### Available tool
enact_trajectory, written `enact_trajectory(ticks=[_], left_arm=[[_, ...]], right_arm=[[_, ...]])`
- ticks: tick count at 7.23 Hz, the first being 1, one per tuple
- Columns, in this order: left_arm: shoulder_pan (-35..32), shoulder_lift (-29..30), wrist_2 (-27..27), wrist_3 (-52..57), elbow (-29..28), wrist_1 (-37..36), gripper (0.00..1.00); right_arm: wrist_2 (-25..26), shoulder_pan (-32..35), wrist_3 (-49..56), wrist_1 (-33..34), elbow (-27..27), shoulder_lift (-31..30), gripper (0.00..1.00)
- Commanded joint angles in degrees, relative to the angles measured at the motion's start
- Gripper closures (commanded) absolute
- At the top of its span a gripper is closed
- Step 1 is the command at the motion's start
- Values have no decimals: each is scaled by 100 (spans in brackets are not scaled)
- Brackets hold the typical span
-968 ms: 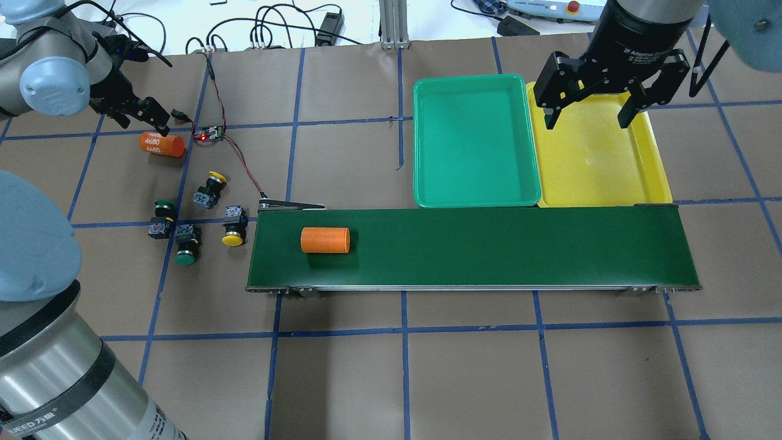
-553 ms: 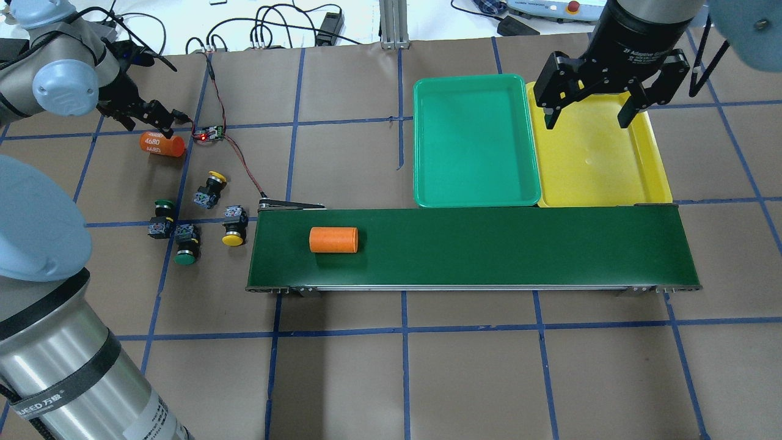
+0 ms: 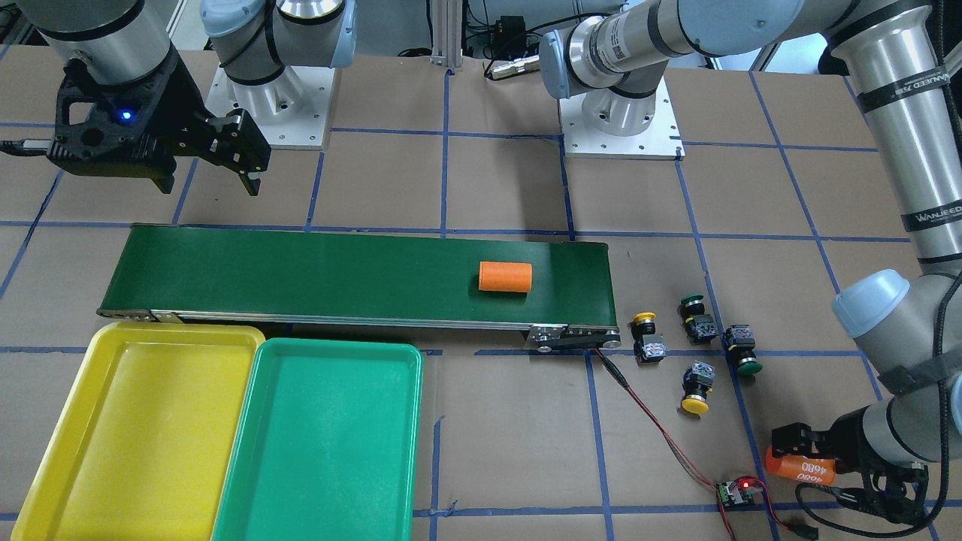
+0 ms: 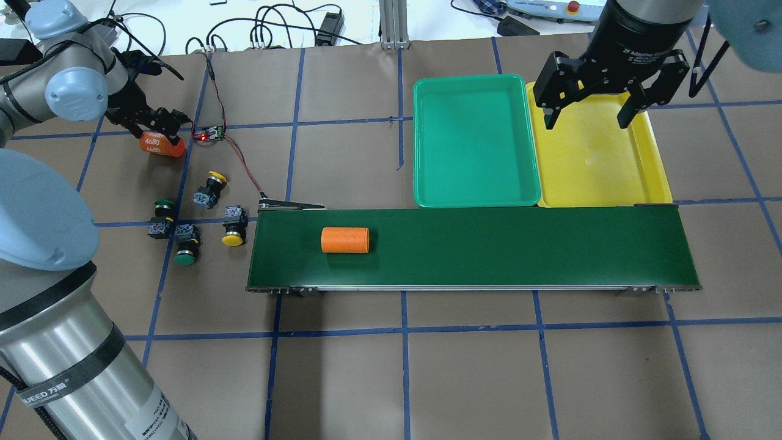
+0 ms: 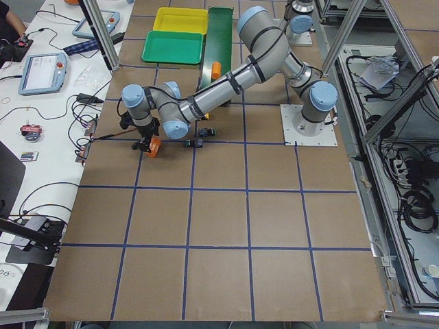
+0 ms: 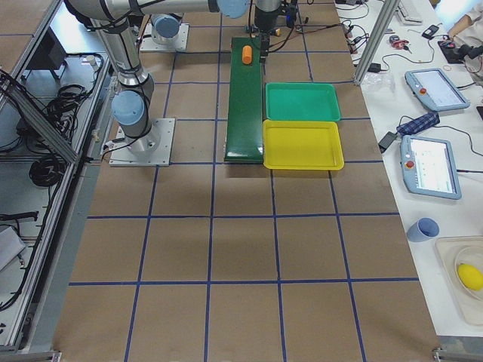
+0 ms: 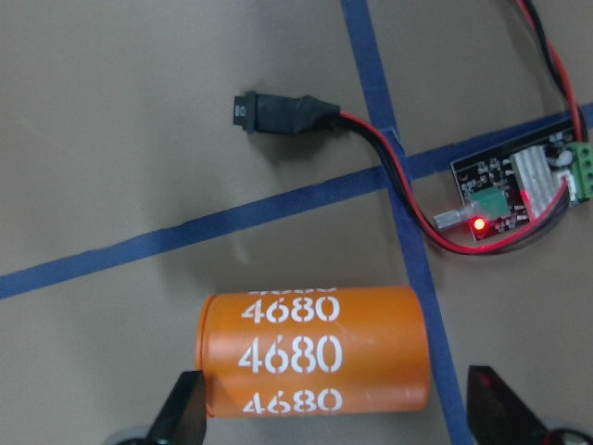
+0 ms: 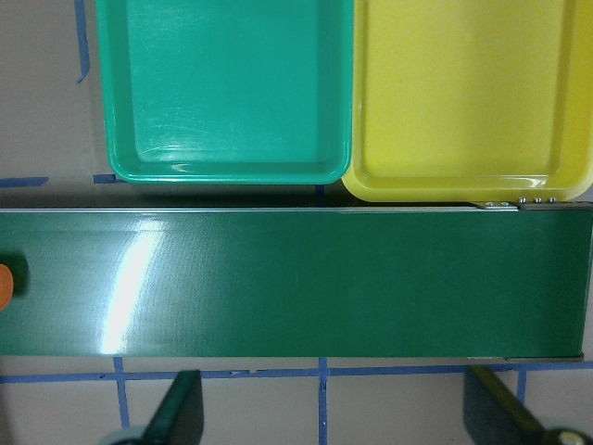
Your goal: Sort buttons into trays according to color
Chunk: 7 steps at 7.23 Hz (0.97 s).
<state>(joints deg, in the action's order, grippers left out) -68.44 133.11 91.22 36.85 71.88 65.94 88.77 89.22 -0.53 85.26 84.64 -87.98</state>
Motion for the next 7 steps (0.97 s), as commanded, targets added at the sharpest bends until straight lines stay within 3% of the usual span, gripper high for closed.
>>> enact_trajectory(ticks=[1,7], left_arm=[[6,57,45,6,-60,7,0],[6,162,28,15,-183,33,0]], right_arm=[[-9,-1,0,0,0,0,0],[-9,8,-9,0,9,0,0]])
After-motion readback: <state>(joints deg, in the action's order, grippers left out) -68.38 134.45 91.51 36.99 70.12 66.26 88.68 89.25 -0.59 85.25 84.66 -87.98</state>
